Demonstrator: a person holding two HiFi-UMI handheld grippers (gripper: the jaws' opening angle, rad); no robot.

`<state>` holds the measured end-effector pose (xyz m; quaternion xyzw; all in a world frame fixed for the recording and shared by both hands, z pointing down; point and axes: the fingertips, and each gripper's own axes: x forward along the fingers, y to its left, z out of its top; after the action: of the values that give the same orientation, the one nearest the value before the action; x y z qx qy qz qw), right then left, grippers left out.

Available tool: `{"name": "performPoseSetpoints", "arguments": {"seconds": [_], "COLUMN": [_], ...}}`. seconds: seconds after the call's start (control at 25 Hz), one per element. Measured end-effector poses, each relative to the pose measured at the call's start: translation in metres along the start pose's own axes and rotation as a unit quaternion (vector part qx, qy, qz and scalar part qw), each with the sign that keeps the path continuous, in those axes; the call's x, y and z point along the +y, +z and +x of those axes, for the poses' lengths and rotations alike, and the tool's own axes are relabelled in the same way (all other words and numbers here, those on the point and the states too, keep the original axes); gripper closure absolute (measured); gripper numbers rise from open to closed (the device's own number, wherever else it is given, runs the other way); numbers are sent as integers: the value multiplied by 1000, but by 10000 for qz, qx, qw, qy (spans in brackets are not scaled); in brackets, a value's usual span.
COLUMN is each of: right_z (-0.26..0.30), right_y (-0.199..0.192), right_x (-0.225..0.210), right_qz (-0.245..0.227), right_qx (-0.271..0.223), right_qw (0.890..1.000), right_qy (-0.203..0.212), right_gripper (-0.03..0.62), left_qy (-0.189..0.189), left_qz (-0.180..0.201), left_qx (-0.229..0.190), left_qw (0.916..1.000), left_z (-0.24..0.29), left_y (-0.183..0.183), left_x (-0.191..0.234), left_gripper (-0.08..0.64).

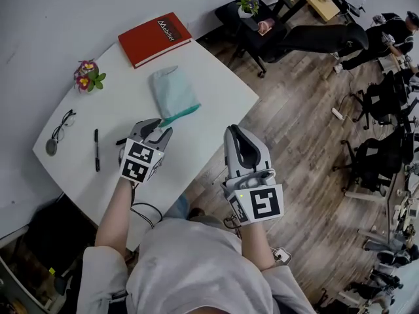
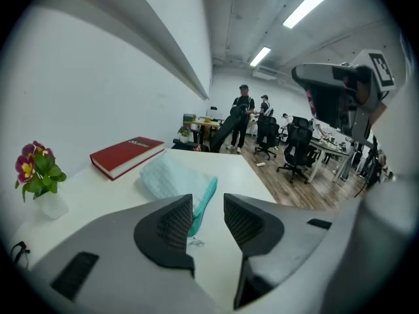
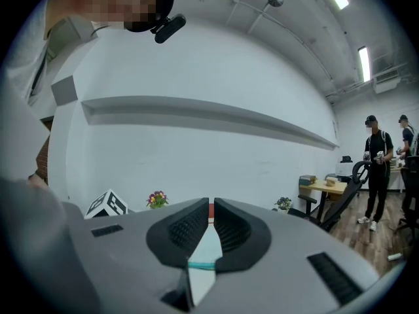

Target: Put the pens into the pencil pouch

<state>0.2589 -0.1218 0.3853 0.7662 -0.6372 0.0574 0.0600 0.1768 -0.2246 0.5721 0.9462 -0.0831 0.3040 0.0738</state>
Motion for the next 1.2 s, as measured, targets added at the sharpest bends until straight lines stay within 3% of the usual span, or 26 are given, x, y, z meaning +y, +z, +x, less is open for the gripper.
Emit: {"name": "performPoseSetpoints", "arguments": {"seconds": [0.28,0.72,1.2], "right_z": [10,23,29], "right_y": [-19,-32,-35], "right_x": [-5,-8,-6], "right_qz": [49,100,76], "right_qx": [264,475,534], "right_qw": [9996,9988,9985], "right_qy": [-103,-73,-21], "right_gripper": [549,548,549], "left_qy": [-11,80,-37], "left_qz": [225,453,342], "left_qx": [672,1543,1435], "left_qw": [9975,9870,9891], "left_z": [38,62,66], "left_y": [-28,-58,-58], "left_x": [17,19,16], "left_gripper": [420,429,510]}}
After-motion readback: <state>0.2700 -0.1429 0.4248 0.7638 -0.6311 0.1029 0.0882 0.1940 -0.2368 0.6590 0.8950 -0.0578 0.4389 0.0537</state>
